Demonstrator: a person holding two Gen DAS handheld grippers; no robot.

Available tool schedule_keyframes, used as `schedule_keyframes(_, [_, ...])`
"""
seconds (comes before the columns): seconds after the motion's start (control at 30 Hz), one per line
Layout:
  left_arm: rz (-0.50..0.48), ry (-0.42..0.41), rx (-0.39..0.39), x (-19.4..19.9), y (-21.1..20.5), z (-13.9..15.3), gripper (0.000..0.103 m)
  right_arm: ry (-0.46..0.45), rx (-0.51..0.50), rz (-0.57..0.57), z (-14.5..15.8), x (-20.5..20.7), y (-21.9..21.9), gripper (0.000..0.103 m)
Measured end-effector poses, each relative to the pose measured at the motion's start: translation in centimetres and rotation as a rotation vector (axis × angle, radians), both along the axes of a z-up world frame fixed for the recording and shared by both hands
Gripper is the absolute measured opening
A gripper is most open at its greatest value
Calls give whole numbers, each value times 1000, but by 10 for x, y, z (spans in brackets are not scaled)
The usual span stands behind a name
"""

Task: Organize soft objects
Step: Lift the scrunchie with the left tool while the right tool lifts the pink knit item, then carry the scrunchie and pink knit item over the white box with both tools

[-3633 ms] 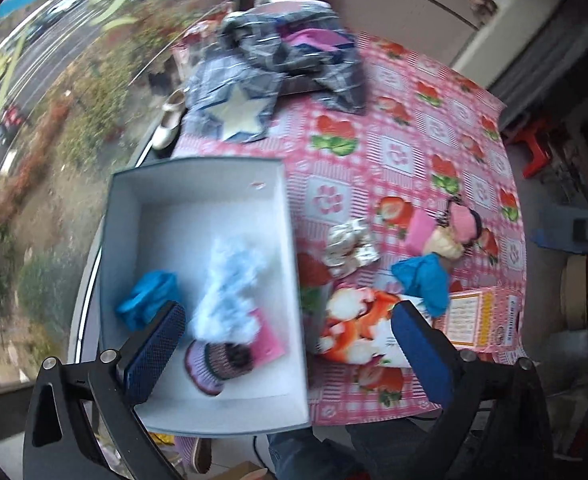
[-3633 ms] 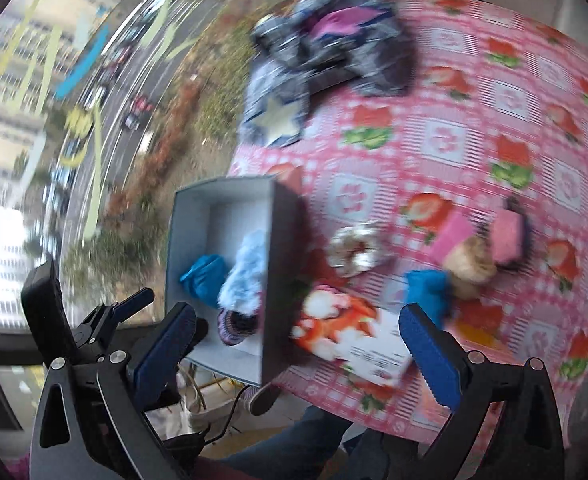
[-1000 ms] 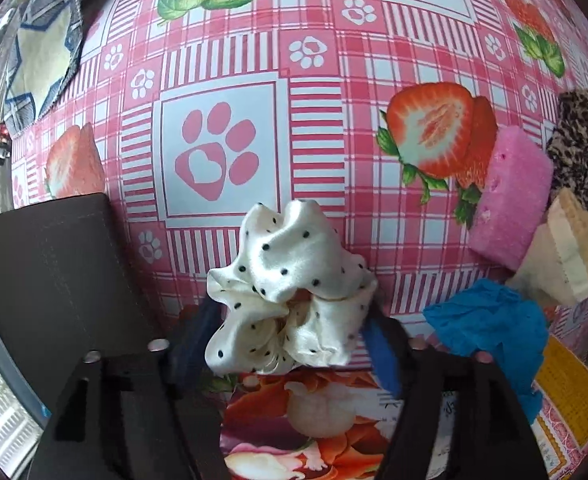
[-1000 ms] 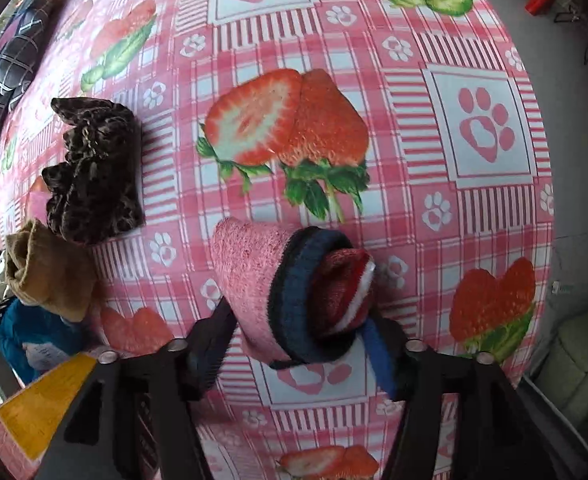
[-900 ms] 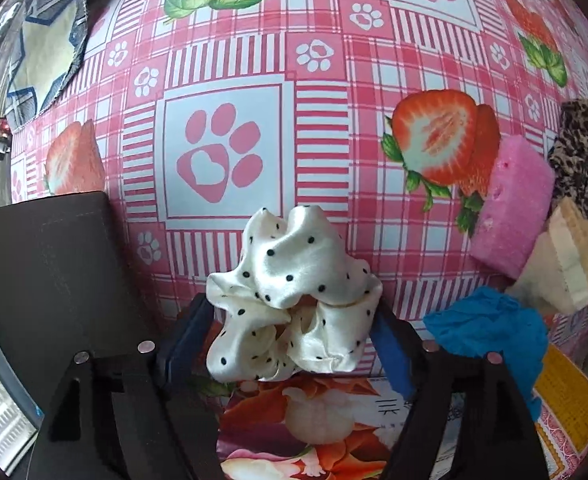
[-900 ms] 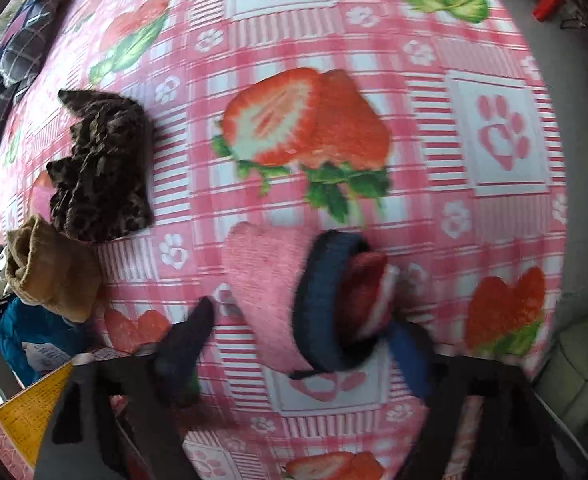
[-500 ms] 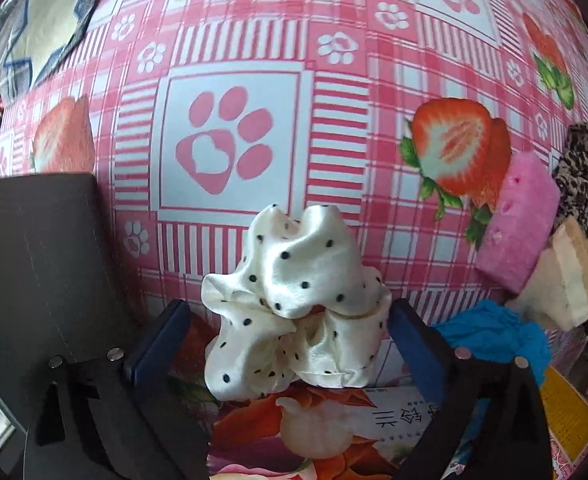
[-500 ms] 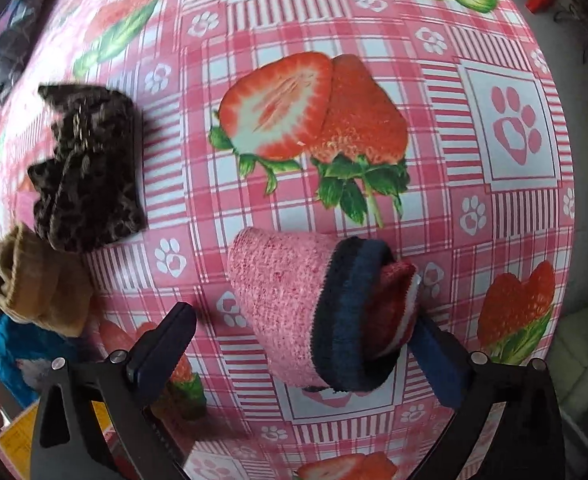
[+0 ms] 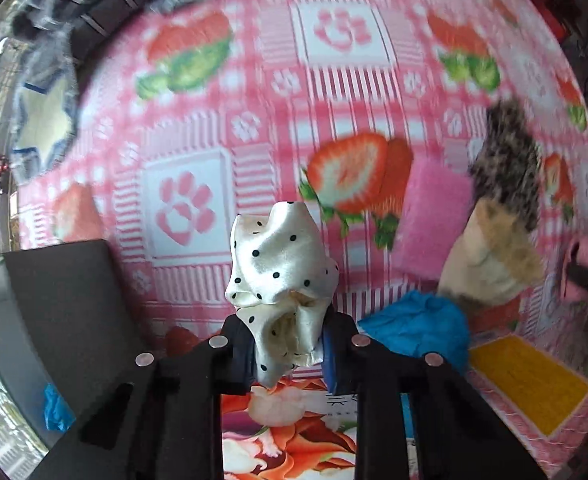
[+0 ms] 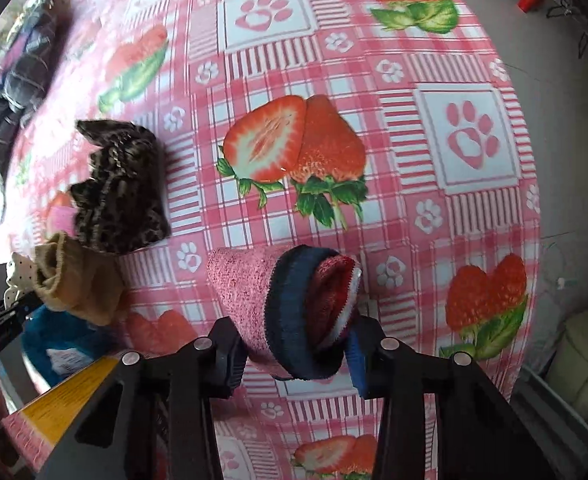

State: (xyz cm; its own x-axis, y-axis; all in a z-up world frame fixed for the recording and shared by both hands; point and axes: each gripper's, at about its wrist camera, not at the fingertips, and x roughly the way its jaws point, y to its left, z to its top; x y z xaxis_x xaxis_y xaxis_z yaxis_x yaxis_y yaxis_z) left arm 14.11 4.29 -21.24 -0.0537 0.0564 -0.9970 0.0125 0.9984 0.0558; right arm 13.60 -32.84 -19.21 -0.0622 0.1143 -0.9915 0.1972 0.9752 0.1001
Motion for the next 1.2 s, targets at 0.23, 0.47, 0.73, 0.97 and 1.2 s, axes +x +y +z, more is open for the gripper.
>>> schedule_keyframes(0.23, [-43,-121,-62,16,-17,55,27,-46,36,-77,39,-25,-21,43])
schedule_keyframes(0.47, [-181,-206,-143,7,-101,119,27,-82,41,-128,90,-58,-47,43])
schedule_keyframes(0.73, [-406,-255,-251,-30,-184,158,27,-100,16,-194,99,-100,-51,43])
schedule_keyframes(0.97, [-625,-238,-305,-79,-235,171,27,-107,-14,-246,103,-126,-57,43])
schedule_keyframes(1.2, [-806,-207,-348,-134,-249,174,27,-94,-23,-284,105,-160,-58,43])
